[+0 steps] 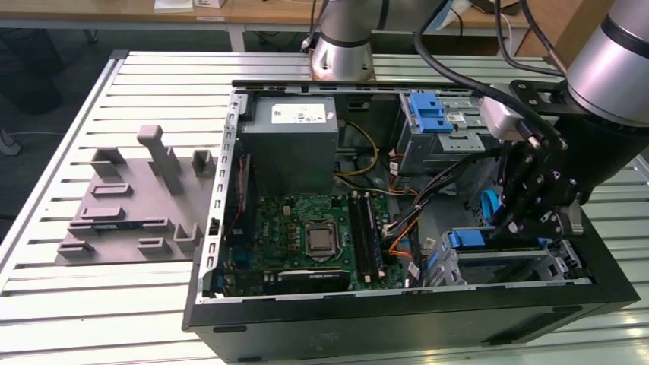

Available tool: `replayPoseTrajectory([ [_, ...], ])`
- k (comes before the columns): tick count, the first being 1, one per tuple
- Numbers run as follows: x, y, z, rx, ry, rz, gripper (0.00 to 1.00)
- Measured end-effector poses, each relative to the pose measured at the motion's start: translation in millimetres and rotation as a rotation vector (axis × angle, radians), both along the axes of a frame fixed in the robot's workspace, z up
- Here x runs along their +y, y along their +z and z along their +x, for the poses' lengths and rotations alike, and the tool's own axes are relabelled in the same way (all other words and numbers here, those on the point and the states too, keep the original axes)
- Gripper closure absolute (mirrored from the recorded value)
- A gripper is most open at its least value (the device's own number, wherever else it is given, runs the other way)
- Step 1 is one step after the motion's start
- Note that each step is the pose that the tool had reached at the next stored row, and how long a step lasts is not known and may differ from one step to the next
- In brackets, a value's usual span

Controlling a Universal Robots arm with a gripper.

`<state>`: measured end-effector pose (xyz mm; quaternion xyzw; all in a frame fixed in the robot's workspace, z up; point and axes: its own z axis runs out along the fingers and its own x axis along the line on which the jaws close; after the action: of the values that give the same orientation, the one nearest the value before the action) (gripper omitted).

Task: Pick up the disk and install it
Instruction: 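Insert the second disk wire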

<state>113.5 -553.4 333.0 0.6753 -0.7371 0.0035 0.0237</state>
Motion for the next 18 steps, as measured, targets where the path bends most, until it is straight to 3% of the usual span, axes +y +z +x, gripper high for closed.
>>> replayPoseTrajectory([
  [18,0.0,9.7,0.0,0.0049,0.000,0.0027,0.76],
])
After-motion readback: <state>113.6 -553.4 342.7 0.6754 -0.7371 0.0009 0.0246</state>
